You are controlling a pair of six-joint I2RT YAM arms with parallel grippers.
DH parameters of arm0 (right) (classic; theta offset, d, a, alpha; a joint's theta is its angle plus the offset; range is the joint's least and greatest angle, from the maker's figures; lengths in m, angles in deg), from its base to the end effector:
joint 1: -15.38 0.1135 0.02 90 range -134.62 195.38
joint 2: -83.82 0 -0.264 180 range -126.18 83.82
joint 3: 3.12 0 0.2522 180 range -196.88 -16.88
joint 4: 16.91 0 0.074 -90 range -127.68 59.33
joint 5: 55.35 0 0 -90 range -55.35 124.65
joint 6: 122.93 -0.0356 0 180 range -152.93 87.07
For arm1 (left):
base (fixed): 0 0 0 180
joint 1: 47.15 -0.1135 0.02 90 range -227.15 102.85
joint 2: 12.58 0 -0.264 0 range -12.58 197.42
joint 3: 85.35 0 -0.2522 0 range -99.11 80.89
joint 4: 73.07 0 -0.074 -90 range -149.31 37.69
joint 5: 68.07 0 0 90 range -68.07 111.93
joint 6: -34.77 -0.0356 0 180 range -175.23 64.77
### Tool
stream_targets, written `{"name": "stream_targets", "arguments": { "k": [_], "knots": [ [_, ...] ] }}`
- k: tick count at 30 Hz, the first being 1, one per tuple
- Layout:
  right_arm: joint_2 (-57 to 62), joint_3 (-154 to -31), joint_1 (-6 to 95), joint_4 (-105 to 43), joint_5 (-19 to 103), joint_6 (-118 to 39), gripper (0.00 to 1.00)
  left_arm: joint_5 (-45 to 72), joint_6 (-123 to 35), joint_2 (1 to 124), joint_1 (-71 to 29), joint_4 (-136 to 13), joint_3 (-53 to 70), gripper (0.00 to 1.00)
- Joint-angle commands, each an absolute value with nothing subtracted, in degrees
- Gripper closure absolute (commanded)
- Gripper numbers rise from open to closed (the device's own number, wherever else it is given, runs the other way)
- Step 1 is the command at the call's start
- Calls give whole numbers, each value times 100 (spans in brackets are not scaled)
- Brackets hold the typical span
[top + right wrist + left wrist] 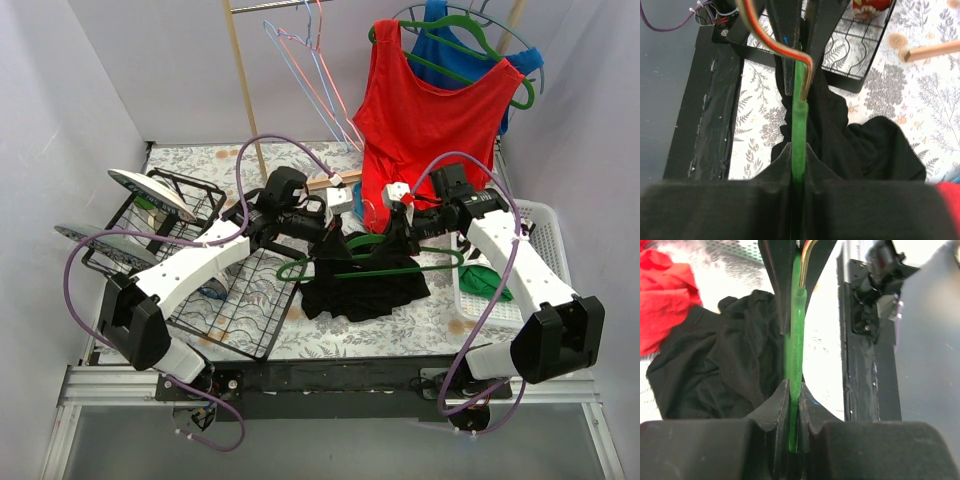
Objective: Place the tank top on the hanger
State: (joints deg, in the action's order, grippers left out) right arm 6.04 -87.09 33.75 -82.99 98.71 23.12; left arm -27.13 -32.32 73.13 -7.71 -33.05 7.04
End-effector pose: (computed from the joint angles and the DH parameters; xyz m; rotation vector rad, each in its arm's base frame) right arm 0.2365 0.1123 0.3212 -1.5489 1.4565 1.0593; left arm 0.2369 -0.2297 0.3250 0.8555 2.2544 -1.5119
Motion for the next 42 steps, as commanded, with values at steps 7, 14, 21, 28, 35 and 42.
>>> {"name": "stream_targets", "arguments": {
  "k": [7, 14, 21, 28, 35, 42],
  "knots": [
    [1059, -9106, 2910, -7113, 8827, 400, 47, -1315, -1525, 6284, -812, -4392, 1961, 100],
    [1675, -8905, 2145, -7057, 8230, 134, 44, -936, -883, 5624, -926, -5288, 2560, 100],
    [2141, -7788, 2031, -7540, 8045, 811, 45, -348, -523, 5228, -1006, -5641, 2815, 100],
    [2177, -7068, 1863, -7638, 7956, 1162, 53, -207, -154, 5070, -1023, -5974, 3272, 100],
    [1746, -6338, 1960, -7709, 7948, 3192, 56, -154, 128, 5017, -1041, -6379, 3448, 100],
    [1273, -6152, 2575, -6759, 7298, 3088, 56, -119, 154, 4974, -1041, -6370, 3439, 100]
  ]
}}
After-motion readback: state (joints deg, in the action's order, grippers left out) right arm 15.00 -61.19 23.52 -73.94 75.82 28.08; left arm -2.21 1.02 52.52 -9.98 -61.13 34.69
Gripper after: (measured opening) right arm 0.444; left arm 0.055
